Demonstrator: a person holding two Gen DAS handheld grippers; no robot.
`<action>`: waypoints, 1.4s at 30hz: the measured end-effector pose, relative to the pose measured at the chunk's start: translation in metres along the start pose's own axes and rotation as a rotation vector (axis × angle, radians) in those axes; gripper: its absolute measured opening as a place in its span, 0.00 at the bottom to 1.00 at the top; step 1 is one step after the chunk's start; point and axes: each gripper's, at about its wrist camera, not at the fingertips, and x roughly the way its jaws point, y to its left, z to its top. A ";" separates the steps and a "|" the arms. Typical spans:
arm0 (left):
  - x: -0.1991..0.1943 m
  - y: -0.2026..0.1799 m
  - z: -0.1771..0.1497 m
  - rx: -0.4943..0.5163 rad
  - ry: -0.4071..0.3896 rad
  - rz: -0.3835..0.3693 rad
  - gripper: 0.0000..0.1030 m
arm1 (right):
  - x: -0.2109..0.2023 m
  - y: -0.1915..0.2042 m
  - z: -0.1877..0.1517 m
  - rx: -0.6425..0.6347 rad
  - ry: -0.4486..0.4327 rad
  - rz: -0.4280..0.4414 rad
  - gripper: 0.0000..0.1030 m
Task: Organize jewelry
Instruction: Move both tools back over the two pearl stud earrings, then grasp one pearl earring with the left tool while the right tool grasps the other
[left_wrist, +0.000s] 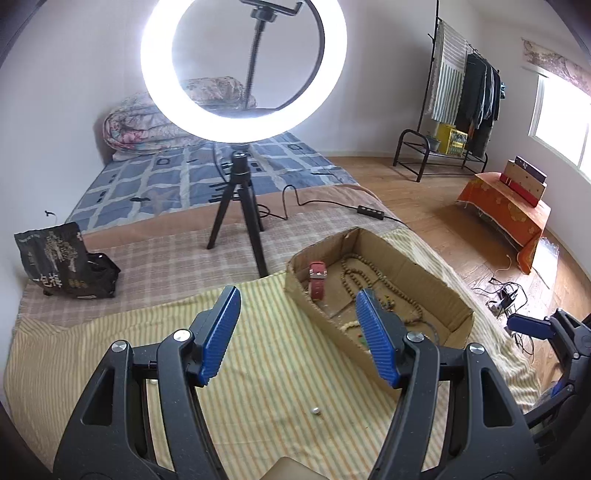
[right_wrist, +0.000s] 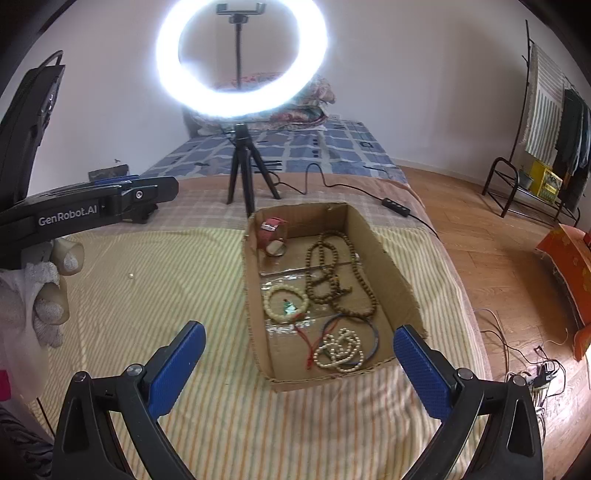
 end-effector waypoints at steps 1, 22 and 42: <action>-0.001 0.004 -0.001 -0.001 0.001 0.005 0.65 | -0.001 0.004 0.000 -0.004 -0.003 0.006 1.00; 0.001 0.140 -0.055 -0.139 0.054 0.089 0.65 | 0.034 0.064 -0.023 -0.040 0.030 0.187 0.63; 0.064 0.174 -0.117 -0.147 0.216 0.077 0.48 | 0.111 0.092 -0.052 -0.090 0.130 0.221 0.32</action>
